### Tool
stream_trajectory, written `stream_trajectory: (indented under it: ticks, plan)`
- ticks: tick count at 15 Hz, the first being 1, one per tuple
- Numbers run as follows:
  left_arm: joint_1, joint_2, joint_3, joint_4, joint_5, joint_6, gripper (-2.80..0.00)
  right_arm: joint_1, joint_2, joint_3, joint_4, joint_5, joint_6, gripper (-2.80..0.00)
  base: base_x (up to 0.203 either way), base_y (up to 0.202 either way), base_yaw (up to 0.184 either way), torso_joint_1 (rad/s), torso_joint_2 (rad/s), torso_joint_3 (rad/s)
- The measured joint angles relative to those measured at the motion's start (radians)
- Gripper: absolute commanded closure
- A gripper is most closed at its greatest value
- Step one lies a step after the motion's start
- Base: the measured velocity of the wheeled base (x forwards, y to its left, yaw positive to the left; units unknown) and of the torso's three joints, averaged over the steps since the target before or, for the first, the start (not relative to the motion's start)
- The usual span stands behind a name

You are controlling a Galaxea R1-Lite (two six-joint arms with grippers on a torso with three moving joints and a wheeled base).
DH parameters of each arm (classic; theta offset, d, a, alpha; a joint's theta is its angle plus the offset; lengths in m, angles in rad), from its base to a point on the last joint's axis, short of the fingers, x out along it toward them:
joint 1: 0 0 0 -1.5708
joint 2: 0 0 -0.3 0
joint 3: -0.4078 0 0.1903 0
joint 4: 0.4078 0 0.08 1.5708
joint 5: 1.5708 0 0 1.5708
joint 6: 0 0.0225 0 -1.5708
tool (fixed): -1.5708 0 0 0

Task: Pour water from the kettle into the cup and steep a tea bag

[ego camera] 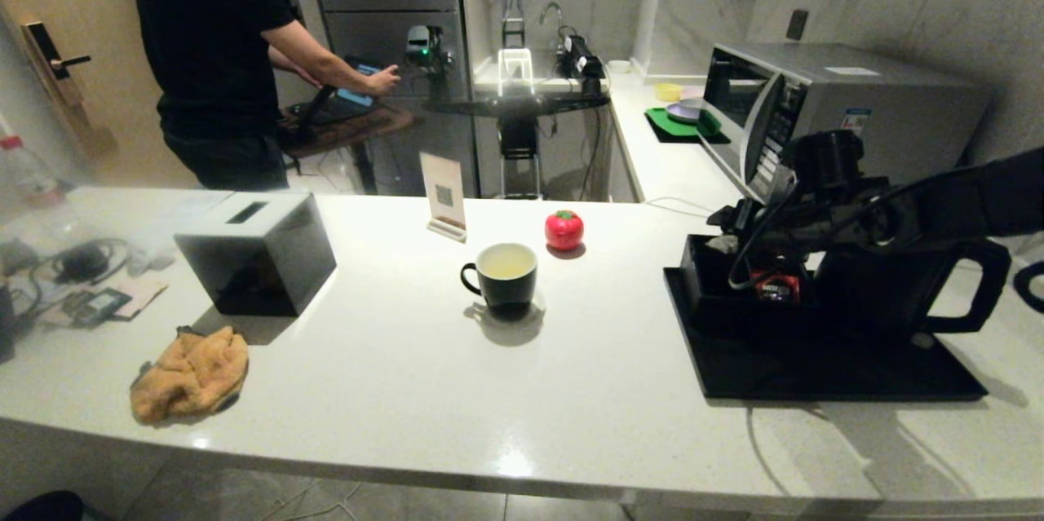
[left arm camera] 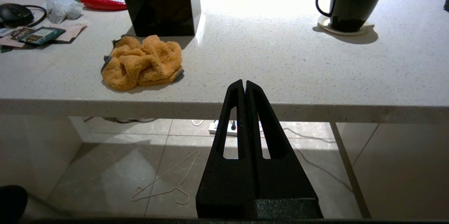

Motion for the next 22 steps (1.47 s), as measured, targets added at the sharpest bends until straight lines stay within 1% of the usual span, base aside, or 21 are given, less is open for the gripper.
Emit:
stream_trajectory:
  ticks: [8,12,15,22]
  plan:
    - [0.000,0.000,0.000,0.000,0.000,0.000,0.00,0.022,0.028,-0.001,-0.029,0.000,0.006,-2.80,0.000,0.000,0.000,0.000,0.00,0.000]
    - [0.000,0.000,0.000,0.000,0.000,0.000,0.00,0.025,0.036,-0.001,-0.052,0.000,0.007,-2.80,0.000,0.000,0.000,0.000,0.00,0.000]
    - [0.000,0.000,0.000,0.000,0.000,0.000,0.00,0.028,0.040,0.000,-0.058,0.000,0.025,-2.80,0.000,0.000,0.000,0.000,0.00,0.000]
    - [0.000,0.000,0.000,0.000,0.000,0.000,0.00,0.036,0.052,0.000,-0.075,0.000,0.027,-2.80,0.000,0.000,0.000,0.000,0.00,0.000]
